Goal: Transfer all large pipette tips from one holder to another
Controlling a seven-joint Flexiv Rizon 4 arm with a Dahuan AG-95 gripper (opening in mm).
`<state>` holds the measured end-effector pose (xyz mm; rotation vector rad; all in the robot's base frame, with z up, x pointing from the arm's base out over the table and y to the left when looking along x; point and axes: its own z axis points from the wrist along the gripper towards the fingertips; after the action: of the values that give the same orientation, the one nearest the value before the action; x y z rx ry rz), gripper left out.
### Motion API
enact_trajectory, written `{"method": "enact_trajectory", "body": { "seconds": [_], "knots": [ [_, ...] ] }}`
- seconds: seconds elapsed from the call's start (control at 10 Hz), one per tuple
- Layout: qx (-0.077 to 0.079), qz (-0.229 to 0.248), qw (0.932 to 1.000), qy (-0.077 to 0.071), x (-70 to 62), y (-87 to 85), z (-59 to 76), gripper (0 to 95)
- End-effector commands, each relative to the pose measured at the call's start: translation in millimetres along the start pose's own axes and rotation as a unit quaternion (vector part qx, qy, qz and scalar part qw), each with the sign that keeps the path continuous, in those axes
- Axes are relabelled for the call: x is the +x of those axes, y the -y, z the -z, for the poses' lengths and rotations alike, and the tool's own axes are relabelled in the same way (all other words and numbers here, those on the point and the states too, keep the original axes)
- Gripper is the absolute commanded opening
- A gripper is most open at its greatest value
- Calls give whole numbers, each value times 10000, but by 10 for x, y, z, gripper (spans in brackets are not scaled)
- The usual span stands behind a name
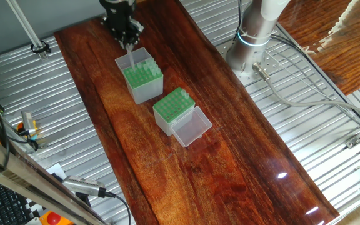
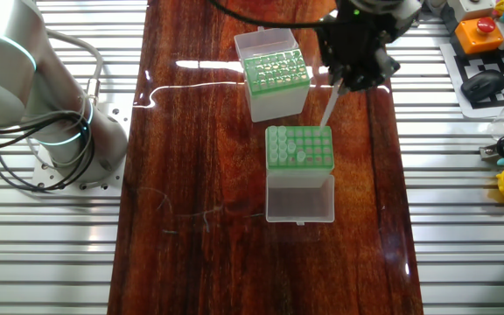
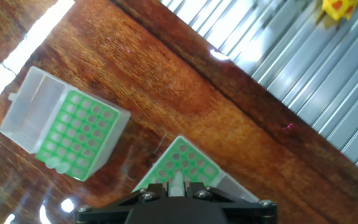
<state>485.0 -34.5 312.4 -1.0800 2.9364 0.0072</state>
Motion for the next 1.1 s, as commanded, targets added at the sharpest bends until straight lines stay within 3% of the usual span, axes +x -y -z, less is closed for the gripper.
{"method": "enact_trajectory", "body": {
  "seconds": [0.1, 0.6, 1.1],
  "knots": [
    [-40, -24, 10000, 18, 80, 29, -31, 0],
    [-15, -153, 9999, 71, 334, -37, -219, 0],
    [-29, -172, 9998, 128, 438, -103, -318, 0]
  ]
}}
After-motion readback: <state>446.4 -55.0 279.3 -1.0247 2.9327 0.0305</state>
